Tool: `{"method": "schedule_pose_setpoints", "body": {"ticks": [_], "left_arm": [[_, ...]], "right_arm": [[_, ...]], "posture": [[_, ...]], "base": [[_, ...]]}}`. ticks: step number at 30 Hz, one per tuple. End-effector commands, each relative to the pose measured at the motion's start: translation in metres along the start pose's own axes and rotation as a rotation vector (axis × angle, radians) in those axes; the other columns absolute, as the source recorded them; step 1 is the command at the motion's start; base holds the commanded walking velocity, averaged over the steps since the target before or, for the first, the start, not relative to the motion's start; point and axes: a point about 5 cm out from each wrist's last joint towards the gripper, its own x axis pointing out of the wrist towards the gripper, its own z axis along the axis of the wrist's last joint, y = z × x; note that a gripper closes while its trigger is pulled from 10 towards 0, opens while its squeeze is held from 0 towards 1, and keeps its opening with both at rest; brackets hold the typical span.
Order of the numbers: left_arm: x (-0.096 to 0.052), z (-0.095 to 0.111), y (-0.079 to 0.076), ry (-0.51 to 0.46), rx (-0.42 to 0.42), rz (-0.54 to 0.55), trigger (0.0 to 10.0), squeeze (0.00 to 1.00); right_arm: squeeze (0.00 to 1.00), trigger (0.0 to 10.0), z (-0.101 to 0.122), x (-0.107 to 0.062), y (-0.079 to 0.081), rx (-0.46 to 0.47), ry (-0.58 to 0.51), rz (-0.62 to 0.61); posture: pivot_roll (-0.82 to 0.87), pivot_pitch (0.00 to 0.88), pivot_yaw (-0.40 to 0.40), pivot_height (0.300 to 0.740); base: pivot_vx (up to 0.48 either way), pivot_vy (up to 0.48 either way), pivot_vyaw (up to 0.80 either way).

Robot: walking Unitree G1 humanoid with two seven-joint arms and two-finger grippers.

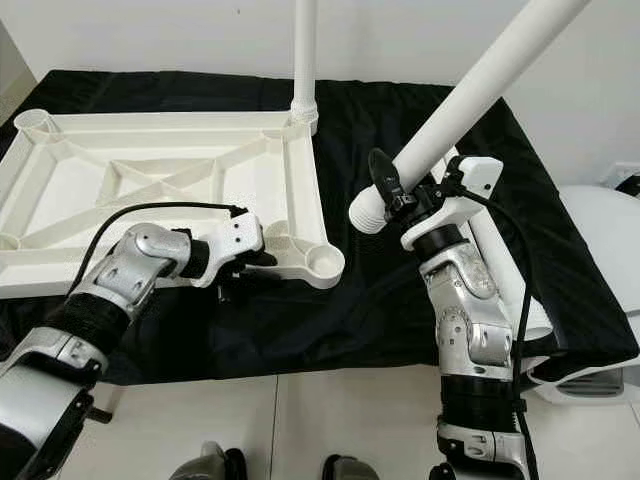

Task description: Building children table

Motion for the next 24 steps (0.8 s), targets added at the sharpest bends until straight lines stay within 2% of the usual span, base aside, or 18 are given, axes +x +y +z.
{"method": "schedule_pose_setpoints", "body": {"ticks": [1, 6, 9, 13, 17, 20, 24], "left_arm": [[-0.005, 0.003, 0.006, -0.023, -0.002, 0.131, 10.0, 0.00], [-0.018, 0.019, 0.014, -0.090, 0.005, 0.138, 10.0, 0.00], [-0.028, 0.034, 0.021, -0.175, -0.018, 0.164, 10.0, 0.00], [-0.036, 0.044, 0.027, -0.235, -0.058, 0.205, 10.0, 0.00], [-0.037, 0.043, 0.027, -0.251, -0.088, 0.226, 10.0, 0.00], [-0.027, 0.039, 0.014, -0.281, -0.161, 0.176, 10.0, 0.00], [-0.018, 0.036, 0.004, -0.284, -0.188, 0.149, 10.0, 0.00]], "right_arm": [[0.00, 10.0, 0.001, 0.002, 0.002, 0.007, -0.012, 0.022], [0.00, 10.0, 0.000, 0.003, 0.002, 0.010, -0.005, 0.036], [0.00, 10.0, -0.001, 0.003, 0.002, 0.001, 0.014, 0.065], [0.00, 10.0, -0.004, 0.001, 0.002, -0.016, 0.048, 0.105], [0.00, 10.0, -0.007, -0.001, -0.002, -0.036, 0.071, 0.110], [0.00, 10.0, -0.010, -0.003, -0.007, -0.047, 0.087, 0.091], [0.00, 10.0, -0.011, -0.004, -0.010, -0.055, 0.093, 0.081]], "posture": [[-0.05, 0.103, 0.014, 0.740], [-0.05, 0.105, 0.012, 0.740], [-0.04, 0.107, 0.010, 0.740], [-0.04, 0.108, 0.010, 0.740], [-0.04, 0.110, 0.007, 0.740], [-0.05, 0.111, 0.004, 0.740], [-0.05, 0.115, 0.001, 0.740]], "base": [[0.000, 0.000, 0.00], [0.000, 0.000, 0.00], [0.000, 0.000, 0.00], [0.000, 0.000, 0.00], [0.000, 0.000, 0.00], [0.000, 0.000, 0.00], [0.000, 0.000, 0.00]]}}
